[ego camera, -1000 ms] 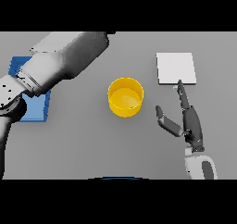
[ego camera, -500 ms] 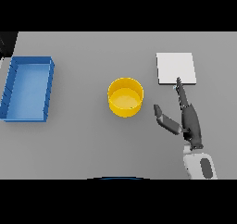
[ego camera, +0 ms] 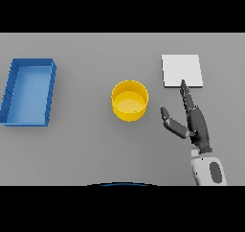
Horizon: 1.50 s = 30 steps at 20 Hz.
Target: Pick up the red beaker and tilt it to pour out 1 green nut into yellow bowl. Pick up the yellow bowl and place it on the metallic measuring scale.
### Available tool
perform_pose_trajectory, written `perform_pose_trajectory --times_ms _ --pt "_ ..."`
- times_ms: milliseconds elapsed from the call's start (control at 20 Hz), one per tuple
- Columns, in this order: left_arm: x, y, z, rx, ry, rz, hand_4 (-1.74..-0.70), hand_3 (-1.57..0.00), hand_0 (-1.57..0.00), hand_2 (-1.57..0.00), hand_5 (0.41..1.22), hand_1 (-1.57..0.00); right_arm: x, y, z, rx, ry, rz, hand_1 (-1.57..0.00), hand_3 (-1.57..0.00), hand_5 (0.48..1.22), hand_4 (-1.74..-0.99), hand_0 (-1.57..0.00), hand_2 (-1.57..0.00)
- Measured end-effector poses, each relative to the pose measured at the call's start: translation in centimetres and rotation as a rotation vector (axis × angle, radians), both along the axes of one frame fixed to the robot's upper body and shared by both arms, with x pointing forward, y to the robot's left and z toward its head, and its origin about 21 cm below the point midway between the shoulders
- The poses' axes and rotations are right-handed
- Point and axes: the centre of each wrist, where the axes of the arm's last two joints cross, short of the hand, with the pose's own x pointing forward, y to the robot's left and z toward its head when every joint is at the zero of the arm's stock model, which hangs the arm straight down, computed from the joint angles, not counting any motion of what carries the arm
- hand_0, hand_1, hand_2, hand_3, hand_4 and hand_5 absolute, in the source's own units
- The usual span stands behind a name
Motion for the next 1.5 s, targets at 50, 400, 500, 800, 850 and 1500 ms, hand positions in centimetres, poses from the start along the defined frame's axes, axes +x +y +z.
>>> perform_pose_trajectory --times_ms 50,400,500,800,850,1500 --pt "-0.4 1.0 -1.4 -0.041 -0.007 0.011 -1.74 -1.49 -1.57 -1.57 1.221 -1.57 -0.1 0.1 -0.1 -0.013 -0.017 0.011 0.00 0.00 0.687 -1.181 0.00 0.00" --pt "-3.2 2.9 -9.0 -0.264 0.016 0.119 -1.74 -1.38 -1.57 -1.57 1.221 -1.57 -0.5 0.0 -0.2 -0.044 -0.017 0.008 0.00 0.00 0.708 -1.207 0.00 0.00" --pt "-4.4 2.8 -10.1 -0.300 0.016 0.146 -1.74 -1.39 -1.57 -1.57 1.221 -1.57 -0.3 0.4 -0.6 -0.043 0.003 0.003 0.00 0.00 0.699 -1.202 0.00 0.00" --pt "-8.7 1.2 -13.6 -0.360 0.061 0.196 -1.74 -1.38 -1.57 -1.57 1.076 -1.57 -0.3 0.2 -0.4 -0.040 -0.009 0.007 0.00 0.00 0.683 -1.170 0.00 0.00" --pt "-9.3 0.8 -13.9 -0.371 0.081 0.198 -1.74 -1.37 -1.57 -1.57 1.008 -1.57 -0.1 0.0 -0.4 -0.044 0.002 -0.002 0.00 0.00 0.680 -1.169 0.00 0.00" --pt "-12.8 1.5 -13.3 -0.302 0.327 -0.118 -0.74 -0.18 -0.26 -0.22 0.648 -0.23 0.1 0.0 -0.2 -0.043 0.005 0.003 0.00 0.00 0.690 -1.156 0.00 0.00"
